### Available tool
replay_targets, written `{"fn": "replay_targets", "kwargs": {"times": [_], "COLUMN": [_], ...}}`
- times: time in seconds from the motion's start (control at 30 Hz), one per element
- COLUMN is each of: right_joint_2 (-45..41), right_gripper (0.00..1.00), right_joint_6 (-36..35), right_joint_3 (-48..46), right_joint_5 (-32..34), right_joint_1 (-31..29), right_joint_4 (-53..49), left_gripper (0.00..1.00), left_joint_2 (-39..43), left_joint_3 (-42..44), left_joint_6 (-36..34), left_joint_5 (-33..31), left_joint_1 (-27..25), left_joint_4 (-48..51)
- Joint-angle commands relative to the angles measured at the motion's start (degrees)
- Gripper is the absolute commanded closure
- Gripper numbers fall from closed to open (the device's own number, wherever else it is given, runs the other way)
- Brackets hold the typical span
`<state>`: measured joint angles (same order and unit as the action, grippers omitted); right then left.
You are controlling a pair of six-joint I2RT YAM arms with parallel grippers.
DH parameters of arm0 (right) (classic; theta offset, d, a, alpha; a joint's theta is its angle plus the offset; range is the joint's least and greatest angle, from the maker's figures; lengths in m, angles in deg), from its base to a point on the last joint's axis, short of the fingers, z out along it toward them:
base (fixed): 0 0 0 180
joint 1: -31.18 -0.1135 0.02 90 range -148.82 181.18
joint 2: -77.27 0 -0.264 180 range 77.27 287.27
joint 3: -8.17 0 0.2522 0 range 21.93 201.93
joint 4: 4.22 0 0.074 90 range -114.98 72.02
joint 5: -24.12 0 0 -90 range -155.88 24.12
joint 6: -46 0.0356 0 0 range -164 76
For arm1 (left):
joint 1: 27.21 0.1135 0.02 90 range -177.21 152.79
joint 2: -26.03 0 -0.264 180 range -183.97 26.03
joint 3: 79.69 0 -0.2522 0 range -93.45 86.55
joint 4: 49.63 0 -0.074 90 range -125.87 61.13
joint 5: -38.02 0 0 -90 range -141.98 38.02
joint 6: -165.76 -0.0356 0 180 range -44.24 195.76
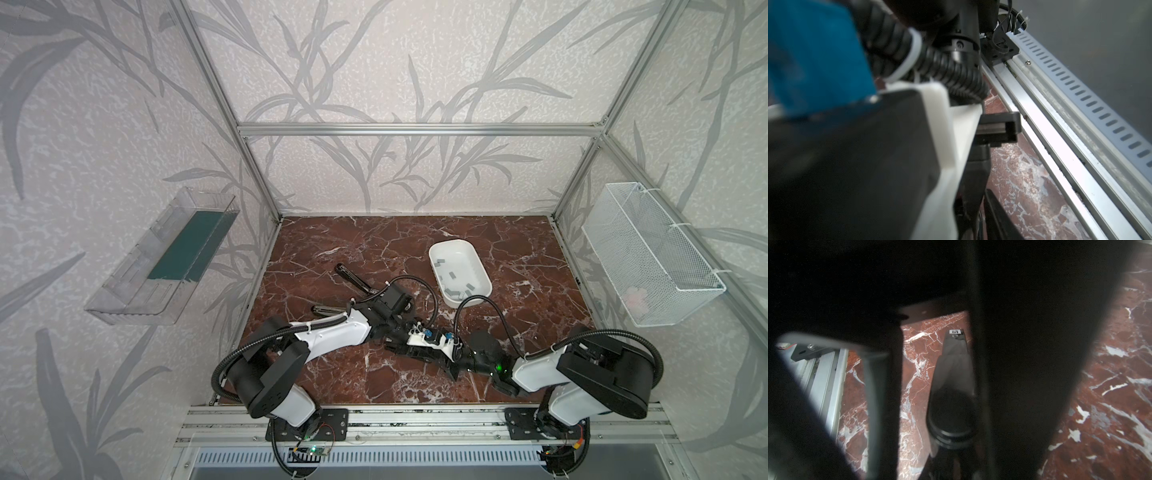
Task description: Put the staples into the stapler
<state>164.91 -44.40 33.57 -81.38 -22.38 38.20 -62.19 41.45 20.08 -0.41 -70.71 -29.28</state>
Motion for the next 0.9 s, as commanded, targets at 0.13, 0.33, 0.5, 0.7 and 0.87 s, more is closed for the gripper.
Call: {"fn": "replay_targets", "kwargs": {"times": [0.13, 0.33, 0.5, 0.7, 0.87], "right_joint_2": [-0.6, -0.4, -0.6, -2.1, -3.7], "right_gripper": [0.98, 0.98, 0.97, 0.97, 0.97], "right_joint_6": [0.3, 0.3, 0.1, -0.3, -0.7], "right_joint_3": [1.6, 1.1, 1.1, 1.2, 1.1], "right_joint_5": [1.2, 1.5, 0.7, 0.9, 1.4], "right_joint_1": [-0.4, -0.4, -0.4, -1.0, -1.2], "right_joint_4": [5.5, 6.0, 5.1, 3.1, 1.8], "left_gripper": [0.64, 0.63, 0.55, 0.49, 0.52], "left_joint_2": [-1.6, 0.0, 0.4, -0.3, -1.6], "left_joint_3": [-2.4, -1.2, -0.5, -0.7, -1.6], "left_joint_6": [-3.3, -3.9, -2.6, -0.1, -1.0], "left_joint_5": [2.6, -2.4, -5.0, -3.2, -1.3], "left_joint_1": [-0.4, 0.3, 1.5, 2.7, 2.7], "left_joint_4": [5.4, 8.7, 8.2, 5.3, 5.9]}}
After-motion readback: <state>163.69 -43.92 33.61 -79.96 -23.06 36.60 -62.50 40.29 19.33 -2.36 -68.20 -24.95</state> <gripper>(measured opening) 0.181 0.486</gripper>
